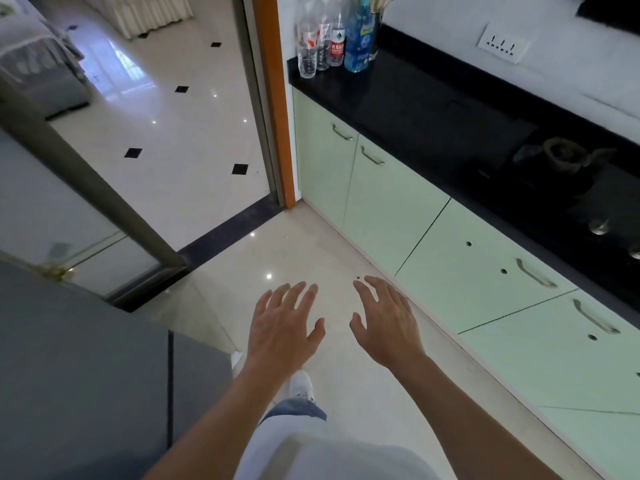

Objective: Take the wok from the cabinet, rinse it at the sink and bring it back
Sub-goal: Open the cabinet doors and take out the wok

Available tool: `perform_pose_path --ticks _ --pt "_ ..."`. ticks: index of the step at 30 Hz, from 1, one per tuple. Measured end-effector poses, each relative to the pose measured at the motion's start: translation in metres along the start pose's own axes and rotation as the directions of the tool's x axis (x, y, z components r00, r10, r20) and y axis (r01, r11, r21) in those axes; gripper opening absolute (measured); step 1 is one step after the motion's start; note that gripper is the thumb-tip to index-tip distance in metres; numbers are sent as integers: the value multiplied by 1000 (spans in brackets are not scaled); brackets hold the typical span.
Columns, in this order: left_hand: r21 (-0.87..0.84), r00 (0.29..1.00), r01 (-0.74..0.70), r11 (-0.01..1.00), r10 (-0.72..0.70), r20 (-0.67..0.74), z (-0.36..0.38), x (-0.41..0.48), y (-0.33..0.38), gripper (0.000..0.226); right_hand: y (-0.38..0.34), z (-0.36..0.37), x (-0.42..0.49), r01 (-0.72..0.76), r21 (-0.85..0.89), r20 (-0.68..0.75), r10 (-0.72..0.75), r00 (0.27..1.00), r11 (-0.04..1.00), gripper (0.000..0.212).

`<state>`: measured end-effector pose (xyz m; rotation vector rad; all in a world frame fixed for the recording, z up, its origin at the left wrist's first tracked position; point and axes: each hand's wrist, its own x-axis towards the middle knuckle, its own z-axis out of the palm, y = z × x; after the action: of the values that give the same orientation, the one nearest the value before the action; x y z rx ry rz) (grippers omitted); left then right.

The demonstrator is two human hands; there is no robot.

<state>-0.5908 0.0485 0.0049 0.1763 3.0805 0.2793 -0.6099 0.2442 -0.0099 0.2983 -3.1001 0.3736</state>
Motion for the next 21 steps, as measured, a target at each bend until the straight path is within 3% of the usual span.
perform_pose_path --ticks 9,21 --pt "-25 999 -45 999 45 14 -11 119 -59 61 -15 7 114 -87 -17 33 88 996 996 54" --pt "29 994 -86 996 83 70 -10 300 -73 62 24 19 279 -141 26 58 139 989 990 53"
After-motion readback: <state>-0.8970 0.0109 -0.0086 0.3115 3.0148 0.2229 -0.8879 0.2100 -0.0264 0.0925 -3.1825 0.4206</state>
